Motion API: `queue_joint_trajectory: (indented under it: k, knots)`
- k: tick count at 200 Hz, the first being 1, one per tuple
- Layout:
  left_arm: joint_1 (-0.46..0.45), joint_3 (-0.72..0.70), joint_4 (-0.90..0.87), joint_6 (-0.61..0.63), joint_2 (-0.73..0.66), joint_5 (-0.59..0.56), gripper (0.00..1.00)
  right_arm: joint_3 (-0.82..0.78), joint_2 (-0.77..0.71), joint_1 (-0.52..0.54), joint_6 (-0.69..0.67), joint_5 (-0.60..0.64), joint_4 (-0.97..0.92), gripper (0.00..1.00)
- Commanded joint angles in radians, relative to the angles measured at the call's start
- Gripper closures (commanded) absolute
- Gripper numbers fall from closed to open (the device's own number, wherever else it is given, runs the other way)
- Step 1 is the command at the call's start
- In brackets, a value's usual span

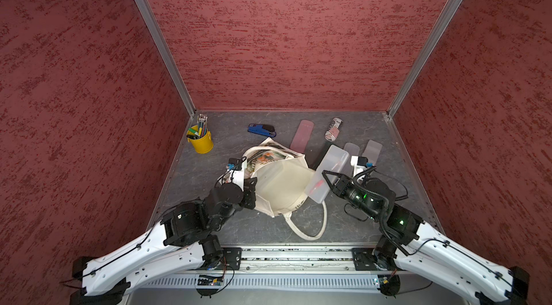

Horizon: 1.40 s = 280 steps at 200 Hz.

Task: Take out the pencil case from the canvas bag
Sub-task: Place the pencil case at the center of the board.

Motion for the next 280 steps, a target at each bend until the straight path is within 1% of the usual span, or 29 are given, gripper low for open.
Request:
queue_joint_trajectory:
  k: [1, 41, 62, 77, 94, 114, 131, 148, 163, 173, 189, 201, 218, 245, 280]
  knots:
    - [0.003, 0.007, -0.003, 0.012, -0.041, -0.032, 1.0, 0.057, -0.006, -0.021, -0.073, 0.098, -0.054, 0.81]
    - [0.004, 0.035, -0.112, -0.015, -0.123, -0.065, 1.0, 0.121, 0.087, -0.109, -0.145, 0.075, -0.073, 0.81]
    - [0.005, 0.038, -0.143, -0.028, -0.183, -0.075, 1.0, 0.136, 0.14, -0.201, -0.179, 0.037, -0.078, 0.82]
    - [0.004, 0.033, -0.15, -0.032, -0.219, -0.07, 1.0, 0.15, 0.174, -0.289, -0.197, 0.017, -0.101, 0.82]
    - [0.004, 0.025, -0.162, -0.041, -0.24, -0.064, 1.0, 0.17, 0.207, -0.415, -0.228, -0.025, -0.145, 0.83]
    - [0.004, 0.016, -0.168, -0.045, -0.233, -0.059, 1.0, 0.217, 0.255, -0.554, -0.293, -0.032, -0.248, 0.83]
    - [0.004, 0.011, -0.15, -0.031, -0.211, -0.05, 1.0, 0.233, 0.298, -0.667, -0.34, -0.042, -0.301, 0.83]
    - [0.005, 0.005, -0.111, 0.003, -0.183, -0.051, 1.0, 0.215, 0.328, -0.791, -0.343, -0.116, -0.315, 0.85]
    - [0.007, 0.002, -0.06, 0.05, -0.153, -0.048, 1.0, 0.152, 0.317, -0.872, -0.3, -0.192, -0.283, 0.87]
    - [0.01, 0.011, -0.038, 0.088, -0.131, -0.038, 1.0, 0.083, 0.288, -0.893, -0.258, -0.24, -0.232, 0.87]
    - [0.021, 0.046, -0.047, 0.123, -0.088, -0.02, 1.0, 0.004, 0.245, -0.903, -0.209, -0.27, -0.174, 0.86]
    - [0.027, 0.058, -0.055, 0.127, -0.074, -0.02, 1.0, -0.005, 0.238, -0.912, -0.206, -0.27, -0.178, 0.85]
    - [0.032, 0.04, -0.023, 0.144, -0.085, -0.002, 1.0, -0.006, 0.222, -0.927, -0.192, -0.258, -0.211, 0.85]
    - [0.051, 0.019, 0.011, 0.171, -0.103, 0.026, 1.0, -0.063, 0.179, -0.934, -0.152, -0.303, -0.184, 0.83]
    - [0.075, 0.029, -0.007, 0.175, -0.113, 0.049, 1.0, -0.089, 0.176, -0.958, -0.184, -0.307, -0.224, 0.82]
